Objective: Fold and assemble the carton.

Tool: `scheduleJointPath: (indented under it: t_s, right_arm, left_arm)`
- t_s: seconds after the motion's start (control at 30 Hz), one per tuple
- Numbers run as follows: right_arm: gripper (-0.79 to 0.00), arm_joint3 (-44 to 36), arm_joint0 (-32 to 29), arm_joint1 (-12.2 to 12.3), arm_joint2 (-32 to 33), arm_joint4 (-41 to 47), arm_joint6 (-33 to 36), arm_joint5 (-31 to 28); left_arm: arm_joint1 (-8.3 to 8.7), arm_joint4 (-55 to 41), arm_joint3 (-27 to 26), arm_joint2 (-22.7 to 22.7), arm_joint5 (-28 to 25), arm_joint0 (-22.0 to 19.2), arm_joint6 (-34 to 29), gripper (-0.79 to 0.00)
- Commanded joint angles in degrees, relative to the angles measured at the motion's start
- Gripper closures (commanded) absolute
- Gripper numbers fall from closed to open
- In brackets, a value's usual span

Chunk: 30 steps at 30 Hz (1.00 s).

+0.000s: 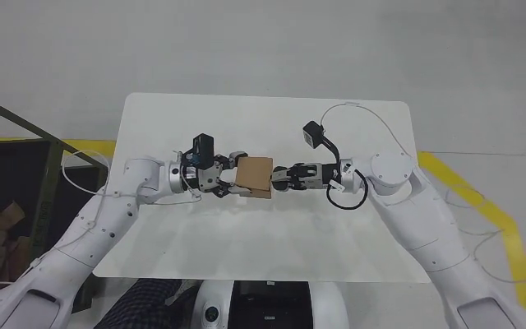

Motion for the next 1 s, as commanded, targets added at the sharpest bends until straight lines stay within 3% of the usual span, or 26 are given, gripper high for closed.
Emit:
scheduleJointPath:
  t_s: [0.0, 0.2, 0.5, 0.53, 0.57, 0.6, 0.8, 0.97]
  right_arm:
    - [0.0, 0.0, -0.3, 0.1, 0.5, 0.1, -0.3, -0.1]
    - [0.0, -0.8, -2.3, 1.0, 3.7, -0.7, -1.2, 0.4]
    - [0.0, -4.7, -6.7, 2.5, 8.6, -1.8, -1.7, 1.4]
    - [0.0, -5.0, -7.0, 2.6, 8.8, -1.9, -1.6, 1.6]
    - [0.0, -5.3, -7.4, 2.7, 9.0, -1.9, -1.5, 1.7]
    - [0.0, -5.5, -7.6, 2.8, 9.2, -2.0, -1.4, 1.7]
    - [0.0, -6.1, -8.8, 3.0, 9.7, -1.7, -1.7, 1.6]
    - [0.0, -5.7, -9.3, 3.1, 9.5, -1.7, -2.0, 1.0]
  left_arm:
    - [0.02, -0.1, 0.3, 0.0, 0.0, 0.2, 0.0, -0.351]
    - [-0.45, 4.0, 2.9, 1.4, 2.3, 0.4, -2.3, -0.357]
    - [-3.19, 8.6, 10.7, 5.7, 8.4, -0.6, 6.0, -0.397]
    - [-3.47, 9.6, 11.5, 6.1, 9.0, -1.1, 6.6, -0.443]
    - [-3.74, 10.5, 12.4, 6.5, 9.4, -1.5, 7.1, -0.714]
    - [-4.0, 11.4, 13.4, 7.0, 9.5, -2.0, 7.3, -0.785]
    - [-5.43, 11.7, 18.3, 8.9, 6.6, -4.5, 8.2, -0.785]
    - [-5.56, 11.8, 18.6, 7.9, 5.6, -5.0, 10.3, -0.785]
